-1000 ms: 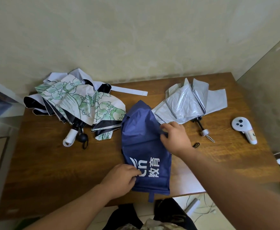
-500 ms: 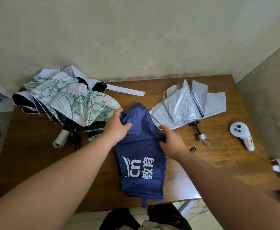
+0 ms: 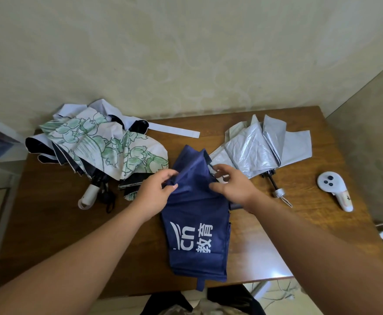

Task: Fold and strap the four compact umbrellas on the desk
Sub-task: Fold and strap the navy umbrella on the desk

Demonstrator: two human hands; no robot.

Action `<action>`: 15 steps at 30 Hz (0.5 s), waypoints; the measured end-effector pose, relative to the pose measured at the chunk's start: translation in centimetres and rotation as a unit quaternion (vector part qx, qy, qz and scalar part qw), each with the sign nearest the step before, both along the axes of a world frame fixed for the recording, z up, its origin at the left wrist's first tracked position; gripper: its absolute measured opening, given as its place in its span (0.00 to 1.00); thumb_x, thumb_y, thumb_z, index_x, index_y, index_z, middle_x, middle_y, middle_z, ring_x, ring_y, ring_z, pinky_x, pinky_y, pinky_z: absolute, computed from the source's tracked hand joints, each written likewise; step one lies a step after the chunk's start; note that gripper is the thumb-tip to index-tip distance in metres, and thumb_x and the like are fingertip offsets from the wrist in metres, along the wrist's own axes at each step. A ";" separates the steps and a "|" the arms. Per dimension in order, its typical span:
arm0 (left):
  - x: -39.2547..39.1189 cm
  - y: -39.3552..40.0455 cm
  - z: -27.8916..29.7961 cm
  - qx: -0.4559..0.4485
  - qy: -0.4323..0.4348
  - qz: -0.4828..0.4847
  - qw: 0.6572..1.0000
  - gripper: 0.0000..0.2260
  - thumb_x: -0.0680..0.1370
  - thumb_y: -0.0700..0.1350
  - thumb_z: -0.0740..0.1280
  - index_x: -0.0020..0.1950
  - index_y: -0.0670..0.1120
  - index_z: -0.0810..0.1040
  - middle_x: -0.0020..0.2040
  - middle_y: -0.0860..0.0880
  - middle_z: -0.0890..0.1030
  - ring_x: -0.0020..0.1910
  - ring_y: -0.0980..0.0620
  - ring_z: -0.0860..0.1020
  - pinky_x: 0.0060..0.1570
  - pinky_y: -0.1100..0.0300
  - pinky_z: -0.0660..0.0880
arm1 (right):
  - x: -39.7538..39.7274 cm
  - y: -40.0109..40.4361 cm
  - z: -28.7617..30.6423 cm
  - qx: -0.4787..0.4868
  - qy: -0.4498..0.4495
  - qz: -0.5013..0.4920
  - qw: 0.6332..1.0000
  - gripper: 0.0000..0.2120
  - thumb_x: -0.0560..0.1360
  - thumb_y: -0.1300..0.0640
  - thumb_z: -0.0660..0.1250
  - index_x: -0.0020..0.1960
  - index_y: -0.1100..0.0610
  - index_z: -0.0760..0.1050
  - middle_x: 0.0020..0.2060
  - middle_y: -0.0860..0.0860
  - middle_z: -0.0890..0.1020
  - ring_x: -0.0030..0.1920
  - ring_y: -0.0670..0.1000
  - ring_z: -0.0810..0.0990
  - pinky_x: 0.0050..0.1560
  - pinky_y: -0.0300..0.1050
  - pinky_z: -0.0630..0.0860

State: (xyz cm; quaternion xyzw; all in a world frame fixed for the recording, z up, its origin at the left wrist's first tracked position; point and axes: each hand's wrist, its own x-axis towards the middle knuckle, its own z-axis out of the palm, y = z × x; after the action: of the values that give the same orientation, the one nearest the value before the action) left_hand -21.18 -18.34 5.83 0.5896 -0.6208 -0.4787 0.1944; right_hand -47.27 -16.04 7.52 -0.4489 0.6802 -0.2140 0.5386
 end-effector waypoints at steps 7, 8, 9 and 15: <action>2.1 1.6 0.2 0.021 0.037 -0.002 0.999 0.24 0.80 0.35 0.69 0.55 0.68 0.81 0.57 0.59 0.85 0.59 0.57 0.82 0.65 0.46 0.79 | 2.4 -1.8 2.3 -0.029 -0.105 0.006 0.994 0.15 0.74 0.61 0.78 0.59 0.55 0.81 0.56 0.55 0.85 0.56 0.56 0.84 0.57 0.52 0.83; 2.2 1.8 0.2 0.020 0.038 -0.005 0.999 0.25 0.80 0.35 0.69 0.56 0.69 0.80 0.57 0.58 0.85 0.59 0.56 0.82 0.65 0.45 0.78 | 2.7 -1.7 2.7 -0.024 -0.116 0.011 0.993 0.14 0.74 0.61 0.78 0.58 0.56 0.81 0.55 0.56 0.86 0.56 0.56 0.85 0.57 0.52 0.84; 2.2 1.9 0.2 0.020 0.044 -0.007 0.999 0.25 0.81 0.35 0.69 0.57 0.69 0.80 0.58 0.58 0.85 0.60 0.56 0.82 0.65 0.45 0.78 | 3.0 -1.5 3.1 -0.019 -0.127 0.016 0.992 0.12 0.75 0.61 0.78 0.57 0.58 0.82 0.53 0.56 0.87 0.54 0.56 0.86 0.56 0.52 0.84; 2.1 2.5 0.7 -0.011 -0.017 0.058 0.998 0.24 0.76 0.44 0.76 0.65 0.65 0.74 0.63 0.56 0.78 0.60 0.56 0.78 0.61 0.51 0.78 | 3.6 -0.2 3.9 -0.051 -0.136 0.003 0.989 0.10 0.76 0.61 0.76 0.51 0.68 0.81 0.48 0.68 0.84 0.45 0.59 0.84 0.52 0.64 0.82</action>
State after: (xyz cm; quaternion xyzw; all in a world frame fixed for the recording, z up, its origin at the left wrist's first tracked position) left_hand -19.04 -15.85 6.52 0.6309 -0.5937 -0.4496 0.2176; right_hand -43.63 -16.25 11.43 -0.4440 0.5876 -0.3060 0.6033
